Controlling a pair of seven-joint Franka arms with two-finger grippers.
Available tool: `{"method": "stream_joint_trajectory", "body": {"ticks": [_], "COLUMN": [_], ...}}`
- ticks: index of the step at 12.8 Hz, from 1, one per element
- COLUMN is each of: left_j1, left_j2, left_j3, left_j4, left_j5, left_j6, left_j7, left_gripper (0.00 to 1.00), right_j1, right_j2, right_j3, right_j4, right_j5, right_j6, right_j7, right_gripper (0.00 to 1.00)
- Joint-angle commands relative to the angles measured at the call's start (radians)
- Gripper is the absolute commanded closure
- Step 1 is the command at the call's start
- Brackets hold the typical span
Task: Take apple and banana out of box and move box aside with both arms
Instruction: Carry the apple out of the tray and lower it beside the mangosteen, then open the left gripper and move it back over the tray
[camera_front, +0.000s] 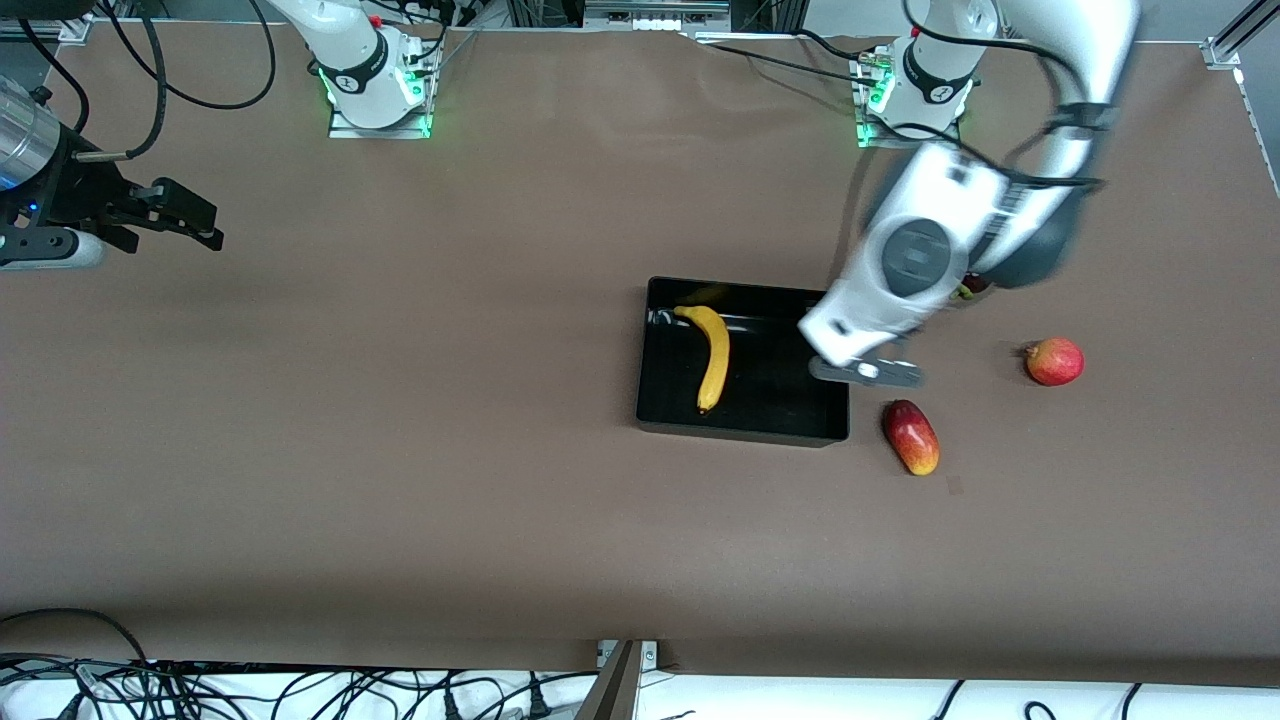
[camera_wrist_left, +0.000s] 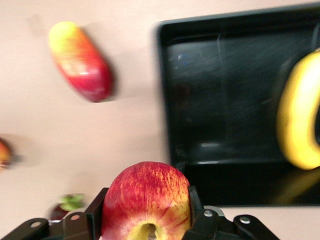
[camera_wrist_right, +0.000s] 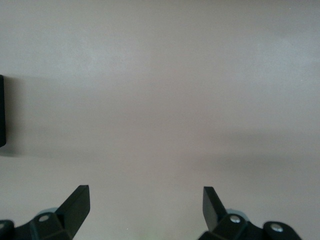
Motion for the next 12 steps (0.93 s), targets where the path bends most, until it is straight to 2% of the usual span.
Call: {"method": "stream_joint_trajectory", "body": {"ticks": [1,4,7,10,11,12], "left_j1": [0.085,0.154,0.182,0.180,0.180,0.180], "left_j2": [-0.056,-0.072,-0.083,-0.092,-0.086,-0.078], "left_j3": [-0.011,-0.010,-0.010,-0.010,-0.010,-0.010], "left_j4": [-0.088,-0.232,-0.412,-0.573,-0.581,-0.581], "left_j5": [-0.001,-0.001,0.001,-0.001,0.001,0.001], "left_j6": [-0.064,0.000,0.220,0.486,0.514,0.517], "left_j7": [0.187,0.215,0.241,0.239,0.239,0.239], "left_gripper": [0.66,0.65,0.65,0.60,0.55,0.35], "right_j1": [-0.013,-0.013,-0.013,-0.013,-0.013,-0.013], "right_j2": [0.005,0.005,0.005,0.007,0.005,0.005], "right_j3": [0.013,0.013,0.013,0.013,0.013,0.013], "right_j4": [0.018,0.018,0.018,0.018,0.018,0.018], "right_j5": [-0.012,-0.012,-0.012,-0.011,-0.012,-0.012], "right_j6": [-0.011,-0.011,-0.011,-0.011,-0.011,-0.011], "right_j7": [0.011,0.011,0.011,0.011,0.011,0.011], "right_gripper": [0.00,0.00,0.00,0.00,0.00,0.00]}}
